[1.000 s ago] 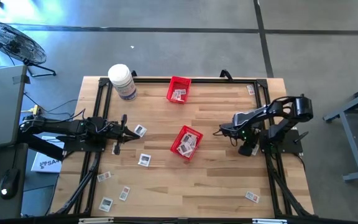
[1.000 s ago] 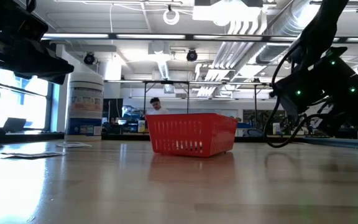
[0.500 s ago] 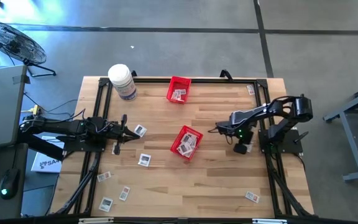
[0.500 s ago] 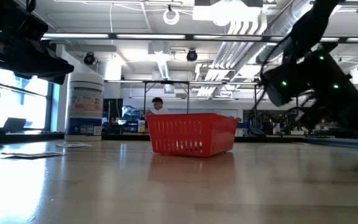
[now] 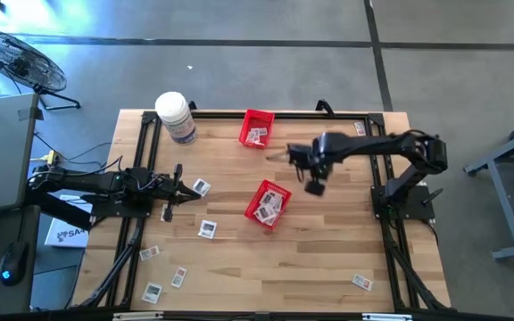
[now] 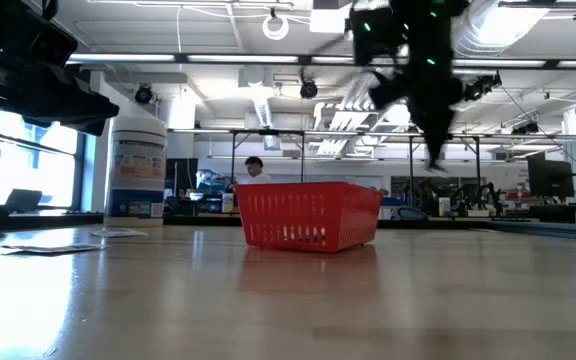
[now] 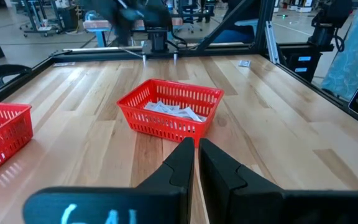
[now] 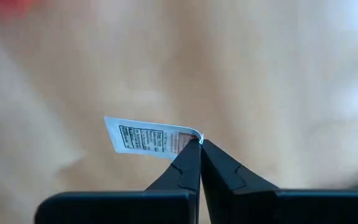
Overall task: Pick & Place First Aid Supplies
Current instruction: Put the white ointment pack into the top red bin
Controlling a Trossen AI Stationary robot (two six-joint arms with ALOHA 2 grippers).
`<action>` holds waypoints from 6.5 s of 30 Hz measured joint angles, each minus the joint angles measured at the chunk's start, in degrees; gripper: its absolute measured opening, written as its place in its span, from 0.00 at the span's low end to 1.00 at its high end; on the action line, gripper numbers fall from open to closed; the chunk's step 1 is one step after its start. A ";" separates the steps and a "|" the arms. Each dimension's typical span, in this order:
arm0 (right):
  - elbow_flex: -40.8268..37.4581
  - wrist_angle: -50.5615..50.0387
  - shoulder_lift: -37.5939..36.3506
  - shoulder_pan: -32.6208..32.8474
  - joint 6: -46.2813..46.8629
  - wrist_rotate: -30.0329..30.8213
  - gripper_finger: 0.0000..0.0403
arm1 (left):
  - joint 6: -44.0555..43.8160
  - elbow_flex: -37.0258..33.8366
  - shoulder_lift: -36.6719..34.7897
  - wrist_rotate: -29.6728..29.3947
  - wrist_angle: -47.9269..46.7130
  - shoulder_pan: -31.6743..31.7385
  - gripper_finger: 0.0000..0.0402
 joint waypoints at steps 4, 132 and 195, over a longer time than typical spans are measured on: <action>8.74 10.03 0.08 -3.56 -4.87 8.24 0.00 | 0.00 0.00 0.00 0.00 0.00 0.00 0.05; -2.89 25.39 18.82 -61.29 21.72 -0.18 0.21 | 0.00 0.00 0.02 0.00 0.00 0.01 0.05; -7.04 29.19 15.80 -43.44 15.50 -1.55 0.21 | 0.00 0.00 0.02 0.00 0.00 0.01 0.05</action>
